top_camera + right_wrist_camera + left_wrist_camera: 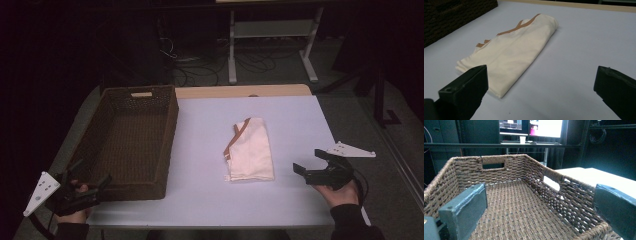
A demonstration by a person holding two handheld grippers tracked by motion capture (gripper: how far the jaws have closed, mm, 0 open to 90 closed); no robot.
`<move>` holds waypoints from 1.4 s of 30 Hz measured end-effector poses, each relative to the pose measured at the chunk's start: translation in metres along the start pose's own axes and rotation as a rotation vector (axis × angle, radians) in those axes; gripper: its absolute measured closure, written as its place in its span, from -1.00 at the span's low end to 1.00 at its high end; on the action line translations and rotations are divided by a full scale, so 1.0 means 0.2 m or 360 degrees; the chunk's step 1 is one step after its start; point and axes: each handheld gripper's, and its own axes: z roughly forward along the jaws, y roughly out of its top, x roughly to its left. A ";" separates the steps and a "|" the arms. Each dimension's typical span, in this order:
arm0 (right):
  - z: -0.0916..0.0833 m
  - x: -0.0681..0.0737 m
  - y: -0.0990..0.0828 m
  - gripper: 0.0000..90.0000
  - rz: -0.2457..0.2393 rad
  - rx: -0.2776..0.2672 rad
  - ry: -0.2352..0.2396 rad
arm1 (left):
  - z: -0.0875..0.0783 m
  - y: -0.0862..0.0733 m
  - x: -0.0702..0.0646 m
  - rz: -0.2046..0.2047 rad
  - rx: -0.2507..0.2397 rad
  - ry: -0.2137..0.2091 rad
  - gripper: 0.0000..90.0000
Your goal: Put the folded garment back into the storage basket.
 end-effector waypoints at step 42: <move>-0.03 0.06 0.11 -1.00 -0.0096 -0.0028 0.0028 | 0.00 0.00 -0.01 0.0024 0.0006 0.0016 -1.00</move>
